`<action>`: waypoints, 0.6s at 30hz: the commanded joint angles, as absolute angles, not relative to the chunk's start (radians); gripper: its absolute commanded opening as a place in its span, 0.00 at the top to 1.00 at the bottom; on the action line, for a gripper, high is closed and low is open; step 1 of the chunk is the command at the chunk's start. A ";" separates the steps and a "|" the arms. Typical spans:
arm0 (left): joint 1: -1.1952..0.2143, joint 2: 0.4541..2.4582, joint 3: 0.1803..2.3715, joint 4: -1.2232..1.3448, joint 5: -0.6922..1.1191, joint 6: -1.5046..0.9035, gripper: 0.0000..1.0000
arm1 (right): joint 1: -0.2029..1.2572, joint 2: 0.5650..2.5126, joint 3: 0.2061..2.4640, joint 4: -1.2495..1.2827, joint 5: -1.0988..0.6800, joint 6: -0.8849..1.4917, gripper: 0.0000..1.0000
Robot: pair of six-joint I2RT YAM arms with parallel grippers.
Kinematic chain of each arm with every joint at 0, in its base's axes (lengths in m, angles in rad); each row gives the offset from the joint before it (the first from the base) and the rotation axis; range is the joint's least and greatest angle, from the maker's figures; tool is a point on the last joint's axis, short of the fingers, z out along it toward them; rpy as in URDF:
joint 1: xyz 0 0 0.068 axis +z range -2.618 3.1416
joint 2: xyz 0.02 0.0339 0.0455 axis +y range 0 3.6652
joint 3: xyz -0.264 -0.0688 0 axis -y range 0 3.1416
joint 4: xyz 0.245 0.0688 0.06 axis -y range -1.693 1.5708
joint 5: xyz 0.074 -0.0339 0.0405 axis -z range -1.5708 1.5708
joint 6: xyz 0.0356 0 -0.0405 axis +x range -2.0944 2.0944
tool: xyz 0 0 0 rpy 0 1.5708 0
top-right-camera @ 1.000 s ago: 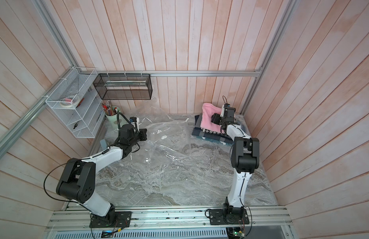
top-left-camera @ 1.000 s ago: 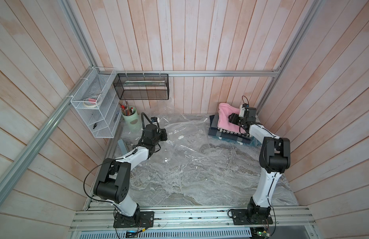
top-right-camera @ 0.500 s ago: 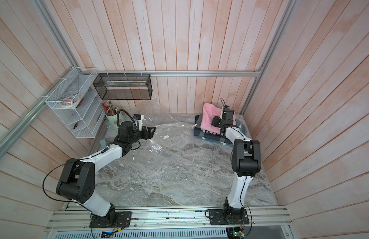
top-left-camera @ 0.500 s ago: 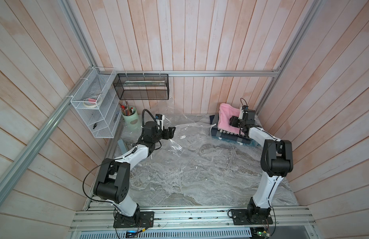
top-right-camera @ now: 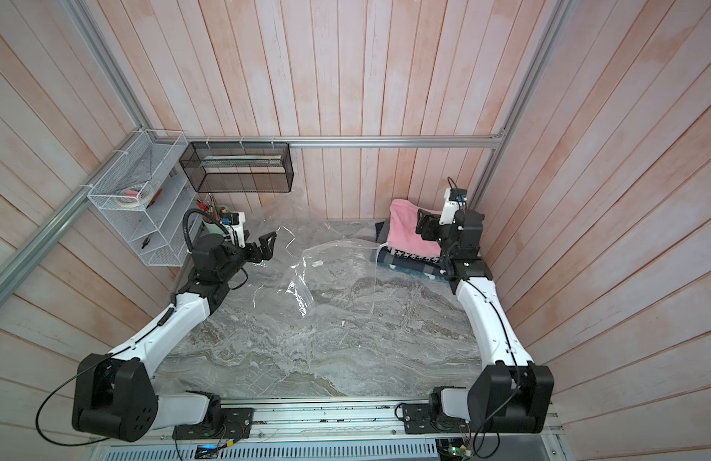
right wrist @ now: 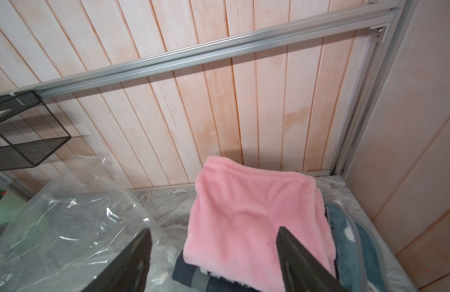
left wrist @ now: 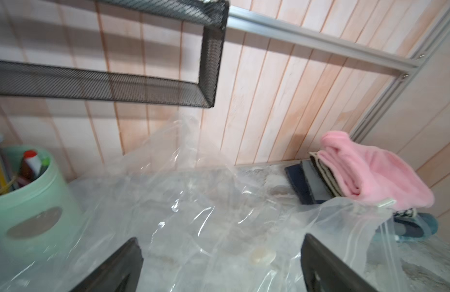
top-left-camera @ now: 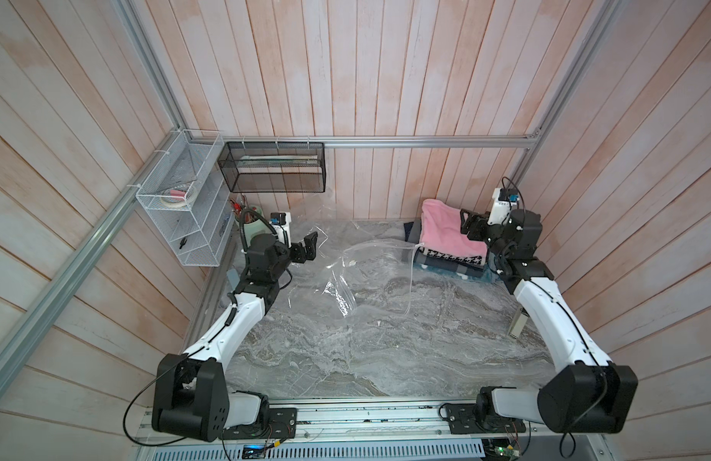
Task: Take the blanket out of the vacuum bag
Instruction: Place the blanket at the corner of the board, then reset both arms
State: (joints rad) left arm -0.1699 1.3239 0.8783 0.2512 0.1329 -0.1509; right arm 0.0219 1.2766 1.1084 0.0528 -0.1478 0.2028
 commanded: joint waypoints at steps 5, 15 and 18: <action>-0.138 1.309 0.653 0.293 -0.180 -0.193 0.00 | 0.019 1.160 0.797 0.126 -0.233 0.276 0.02; -0.056 1.377 0.461 0.622 -0.284 -0.156 0.00 | -0.007 1.082 0.559 0.159 -0.085 0.314 0.02; -0.055 1.447 0.409 0.770 -0.289 -0.117 0.00 | -0.021 1.013 0.437 0.269 0.026 0.305 0.02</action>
